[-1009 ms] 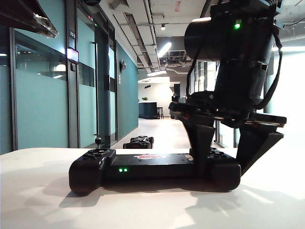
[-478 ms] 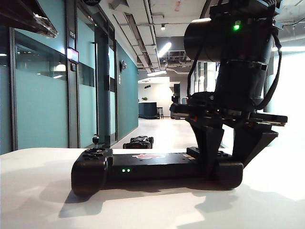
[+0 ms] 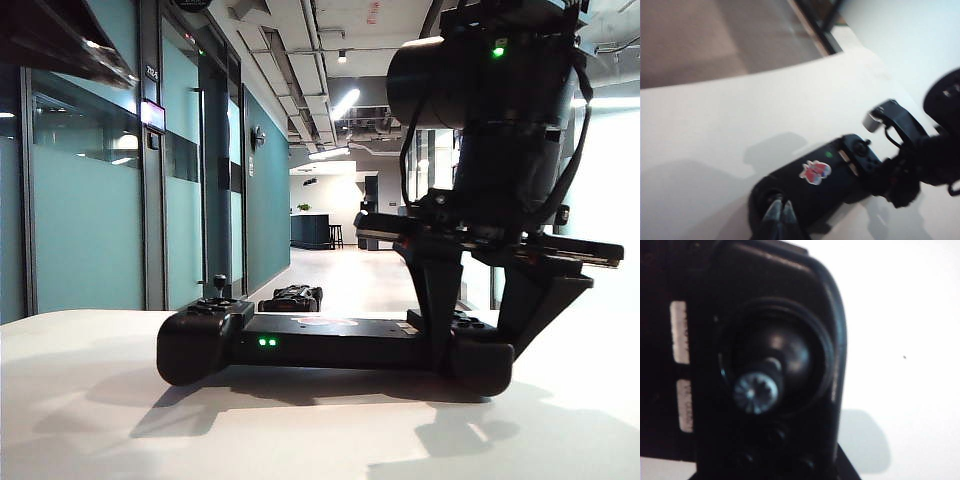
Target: Push the left joystick on the remote control sitting on the white table forward to make the robot dog walk in a straight line until it approaches the door.
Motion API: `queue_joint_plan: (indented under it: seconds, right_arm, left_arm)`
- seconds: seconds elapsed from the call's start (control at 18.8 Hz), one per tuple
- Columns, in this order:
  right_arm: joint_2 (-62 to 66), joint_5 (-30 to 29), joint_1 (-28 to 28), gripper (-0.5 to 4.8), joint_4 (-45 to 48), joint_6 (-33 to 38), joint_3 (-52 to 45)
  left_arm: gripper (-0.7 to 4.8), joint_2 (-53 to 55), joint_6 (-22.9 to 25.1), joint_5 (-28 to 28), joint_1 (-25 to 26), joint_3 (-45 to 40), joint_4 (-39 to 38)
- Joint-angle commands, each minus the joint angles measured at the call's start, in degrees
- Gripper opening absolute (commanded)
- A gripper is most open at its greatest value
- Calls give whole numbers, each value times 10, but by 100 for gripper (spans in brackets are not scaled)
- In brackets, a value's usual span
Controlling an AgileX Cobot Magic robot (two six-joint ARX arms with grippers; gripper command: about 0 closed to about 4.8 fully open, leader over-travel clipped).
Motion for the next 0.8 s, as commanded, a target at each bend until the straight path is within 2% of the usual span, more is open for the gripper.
queue_joint_plan:
  seconds: [0.05, 0.21, 0.32, 0.48, 0.8]
  right_arm:
    - [0, 3, 1, 180, -18, 7, -1]
    - [0, 5, 0, 179, -18, 7, -1]
    - [0, 5, 0, 179, -17, 7, -1]
    - [0, 16, 0, 179, -17, 7, -1]
    - [0, 16, 0, 179, -16, 7, -1]
  left_arm:
    - [-5, 36, 83, 38, 1, 3, 16]
    - [-5, 85, 129, 80, 0, 2, 16]
    - [-5, 113, 135, 95, -1, 2, 17]
    - [-6, 147, 182, 112, -1, 2, 17]
    - [-6, 222, 210, 127, -18, 0, 46]
